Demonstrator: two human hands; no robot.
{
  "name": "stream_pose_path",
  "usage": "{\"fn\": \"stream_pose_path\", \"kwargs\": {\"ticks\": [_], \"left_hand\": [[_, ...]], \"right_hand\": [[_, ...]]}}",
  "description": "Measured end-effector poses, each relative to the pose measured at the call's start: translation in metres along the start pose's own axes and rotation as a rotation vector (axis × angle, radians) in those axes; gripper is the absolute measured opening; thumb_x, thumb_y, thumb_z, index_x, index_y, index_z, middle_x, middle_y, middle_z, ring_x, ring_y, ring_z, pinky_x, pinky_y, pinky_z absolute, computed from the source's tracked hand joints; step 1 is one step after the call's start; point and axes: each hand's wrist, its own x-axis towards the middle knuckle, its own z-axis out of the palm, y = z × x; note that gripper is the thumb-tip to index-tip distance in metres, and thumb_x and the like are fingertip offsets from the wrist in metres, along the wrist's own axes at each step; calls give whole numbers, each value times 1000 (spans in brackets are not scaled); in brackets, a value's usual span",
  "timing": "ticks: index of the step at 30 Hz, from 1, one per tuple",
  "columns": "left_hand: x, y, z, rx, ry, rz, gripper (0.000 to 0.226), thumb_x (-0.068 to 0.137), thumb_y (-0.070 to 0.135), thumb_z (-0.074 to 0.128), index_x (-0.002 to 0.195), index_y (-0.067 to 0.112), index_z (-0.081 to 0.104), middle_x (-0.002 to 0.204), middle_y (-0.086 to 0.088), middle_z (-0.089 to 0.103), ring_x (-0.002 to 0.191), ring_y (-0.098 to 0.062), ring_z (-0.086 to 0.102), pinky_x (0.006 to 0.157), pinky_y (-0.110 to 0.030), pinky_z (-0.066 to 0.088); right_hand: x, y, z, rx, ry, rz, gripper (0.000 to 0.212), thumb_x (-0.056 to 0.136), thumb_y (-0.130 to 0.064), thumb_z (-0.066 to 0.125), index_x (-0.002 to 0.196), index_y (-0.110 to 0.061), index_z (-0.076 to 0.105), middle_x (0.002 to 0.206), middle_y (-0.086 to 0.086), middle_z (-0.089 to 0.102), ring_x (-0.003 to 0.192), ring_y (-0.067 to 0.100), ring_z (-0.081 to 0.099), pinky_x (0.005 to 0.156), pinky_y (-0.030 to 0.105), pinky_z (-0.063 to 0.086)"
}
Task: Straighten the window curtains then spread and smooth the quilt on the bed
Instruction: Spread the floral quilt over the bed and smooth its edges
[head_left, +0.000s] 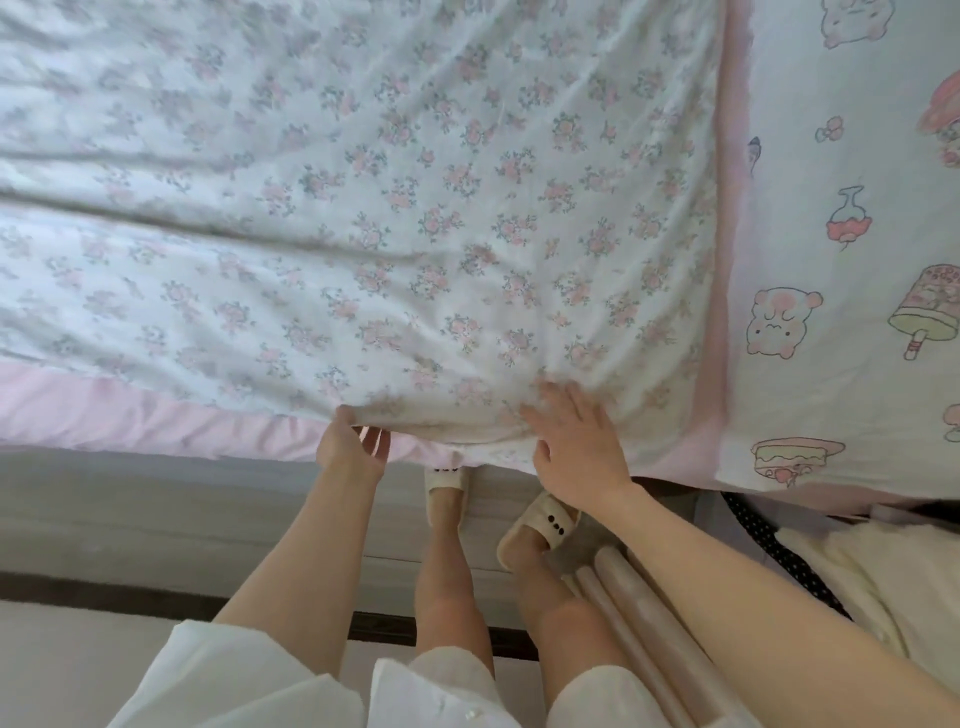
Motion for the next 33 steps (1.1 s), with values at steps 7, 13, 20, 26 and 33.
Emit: {"fn": "stream_pose_path", "kwargs": {"ticks": [7, 13, 20, 26, 33], "left_hand": [[8, -7, -42, 251, 68, -10, 16, 92, 14, 54, 78, 7, 53, 73, -7, 59, 64, -15, 60, 70, -34, 53], [23, 38, -45, -23, -146, 2, 5, 93, 6, 52, 98, 6, 53, 90, -8, 55, 81, -20, 60, 75, -32, 52], [35, 50, -60, -54, -196, -57, 15, 93, 2, 41, 93, 6, 55, 96, -12, 57, 84, -23, 62, 67, -33, 54], [29, 7, -41, 158, -207, -215, 42, 97, -6, 31, 138, 2, 36, 129, -19, 51, 114, -33, 56, 84, -37, 48], [-1, -55, -11, 430, -327, -284, 14, 94, 10, 53, 108, 7, 56, 96, -6, 59, 78, -17, 58, 62, -29, 49]], "right_hand": [[11, -39, -1, -17, -257, 258, 33, 92, -20, 35, 118, -9, 51, 126, 13, 48, 97, 26, 51, 72, 32, 45], [29, -64, 25, 77, -469, 39, 50, 95, -25, 31, 145, -26, 27, 152, 9, 29, 135, 30, 32, 107, 41, 35], [30, -68, 43, 22, -707, 114, 48, 97, -22, 27, 144, -14, 29, 157, 8, 13, 143, 27, 12, 114, 37, 16], [21, -69, 36, 878, 21, 681, 29, 95, -9, 39, 117, -2, 57, 105, 13, 64, 99, 27, 56, 90, 35, 44], [-1, -17, 33, 1667, 304, 1333, 31, 96, -3, 33, 123, 4, 47, 108, 18, 61, 95, 27, 61, 81, 35, 52]]}}
